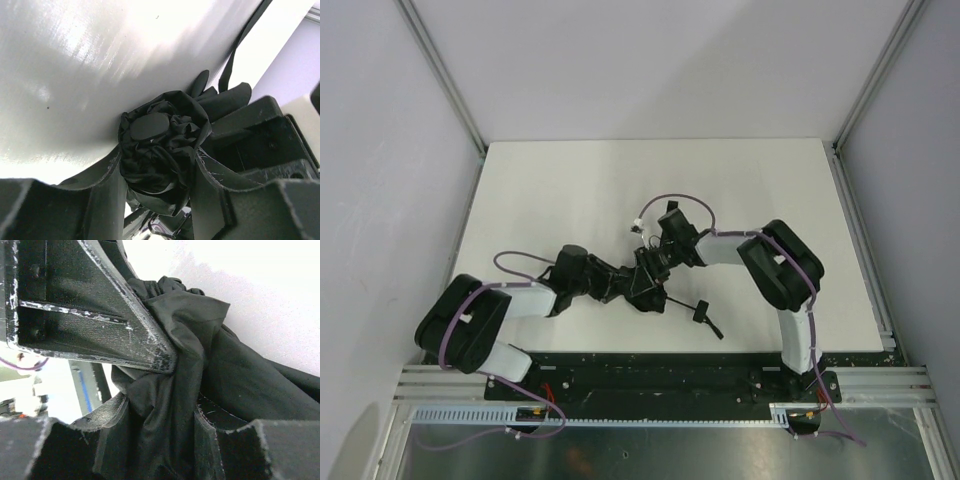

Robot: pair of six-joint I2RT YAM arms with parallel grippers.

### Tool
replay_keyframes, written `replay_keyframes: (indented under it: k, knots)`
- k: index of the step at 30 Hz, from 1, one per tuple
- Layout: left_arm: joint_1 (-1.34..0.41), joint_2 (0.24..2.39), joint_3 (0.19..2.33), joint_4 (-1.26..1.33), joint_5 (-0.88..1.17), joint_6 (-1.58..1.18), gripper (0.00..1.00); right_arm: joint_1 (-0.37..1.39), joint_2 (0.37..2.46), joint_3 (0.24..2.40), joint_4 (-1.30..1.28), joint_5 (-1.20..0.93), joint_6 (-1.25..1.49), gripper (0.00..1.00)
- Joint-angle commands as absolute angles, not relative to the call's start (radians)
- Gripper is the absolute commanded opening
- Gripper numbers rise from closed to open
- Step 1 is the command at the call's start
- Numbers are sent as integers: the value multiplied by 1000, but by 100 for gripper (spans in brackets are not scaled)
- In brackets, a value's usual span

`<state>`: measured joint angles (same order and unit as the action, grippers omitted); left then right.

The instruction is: Put away the umbrella

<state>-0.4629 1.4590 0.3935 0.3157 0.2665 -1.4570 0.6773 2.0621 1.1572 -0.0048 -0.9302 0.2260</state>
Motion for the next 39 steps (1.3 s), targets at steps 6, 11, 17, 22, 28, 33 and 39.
replay_keyframes:
  k: [6,11,17,22,28,33,39]
  knots:
    - [-474,1423,356,136,85,-1374,0,853,1816,1120,-173,-295,52,62]
    - [-474,1411,379,70,75,-1359,0,921,1691,1118,-218,-11,-29,82]
    - [-473,1432,401,-10,98,-1391,0,1074,1642,1097,-170,219,-186,87]
    - [-473,1477,440,-87,127,-1408,0,1163,1702,1094,-108,301,-237,88]
    - [-473,1519,469,-115,156,-1416,0,1194,1793,1093,-108,325,-240,85]
    - [-470,1525,494,-135,161,-1419,0,1194,1878,1090,-135,375,-205,76]
    - [-445,1510,494,-156,156,-1403,0,1167,1943,1082,-156,397,-155,39]
